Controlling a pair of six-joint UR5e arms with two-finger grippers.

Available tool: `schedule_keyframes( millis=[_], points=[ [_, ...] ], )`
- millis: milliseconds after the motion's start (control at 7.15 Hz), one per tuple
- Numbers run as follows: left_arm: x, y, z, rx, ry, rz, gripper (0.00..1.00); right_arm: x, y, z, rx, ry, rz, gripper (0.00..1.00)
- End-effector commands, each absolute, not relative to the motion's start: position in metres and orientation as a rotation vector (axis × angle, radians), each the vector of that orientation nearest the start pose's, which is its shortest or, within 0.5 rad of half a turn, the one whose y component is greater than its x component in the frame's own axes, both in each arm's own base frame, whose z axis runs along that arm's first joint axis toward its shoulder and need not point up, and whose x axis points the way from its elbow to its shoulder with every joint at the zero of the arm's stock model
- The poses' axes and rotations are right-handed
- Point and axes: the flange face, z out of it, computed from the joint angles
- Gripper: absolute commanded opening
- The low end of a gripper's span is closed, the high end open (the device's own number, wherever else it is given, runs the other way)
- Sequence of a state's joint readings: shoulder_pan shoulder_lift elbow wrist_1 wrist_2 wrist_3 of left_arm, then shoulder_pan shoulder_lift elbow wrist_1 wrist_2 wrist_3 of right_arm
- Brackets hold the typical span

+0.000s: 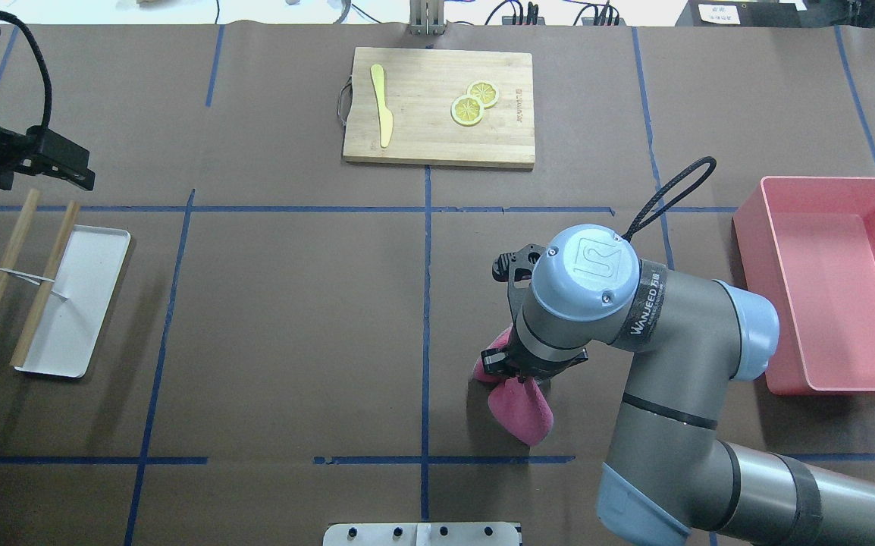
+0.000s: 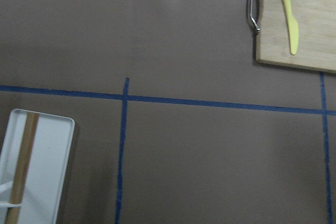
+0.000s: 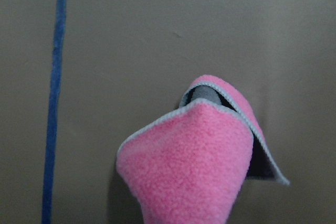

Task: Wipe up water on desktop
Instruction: 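Lower the cloth to the table with the right gripper while the left arm withdraws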

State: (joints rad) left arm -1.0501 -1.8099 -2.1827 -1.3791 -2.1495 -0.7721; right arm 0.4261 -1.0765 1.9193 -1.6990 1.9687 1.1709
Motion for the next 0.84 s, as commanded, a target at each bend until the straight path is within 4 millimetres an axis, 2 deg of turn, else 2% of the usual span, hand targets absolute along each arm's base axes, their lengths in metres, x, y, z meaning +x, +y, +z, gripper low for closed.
schedule_keyframes(
  millis=[0, 140, 280, 699],
  points=[
    [0.170, -0.468, 0.292, 0.176, 0.818, -0.044, 1.00, -0.505, -0.362, 0.272, -0.145, -0.783, 0.032, 0.00],
    [0.168, -0.466, 0.297, 0.169, 0.815, -0.048, 1.00, -0.489, -0.395, 0.285, -0.160, -0.766, 0.099, 0.00],
    [0.168, -0.465, 0.298, 0.170, 0.816, -0.048, 1.00, -0.482, -0.416, 0.301, -0.185, -0.736, 0.197, 0.00],
    [0.164, -0.466, 0.296, 0.177, 0.817, -0.054, 1.00, -0.449, -0.479, 0.341, -0.187, -0.675, 0.313, 0.00]
  ],
)
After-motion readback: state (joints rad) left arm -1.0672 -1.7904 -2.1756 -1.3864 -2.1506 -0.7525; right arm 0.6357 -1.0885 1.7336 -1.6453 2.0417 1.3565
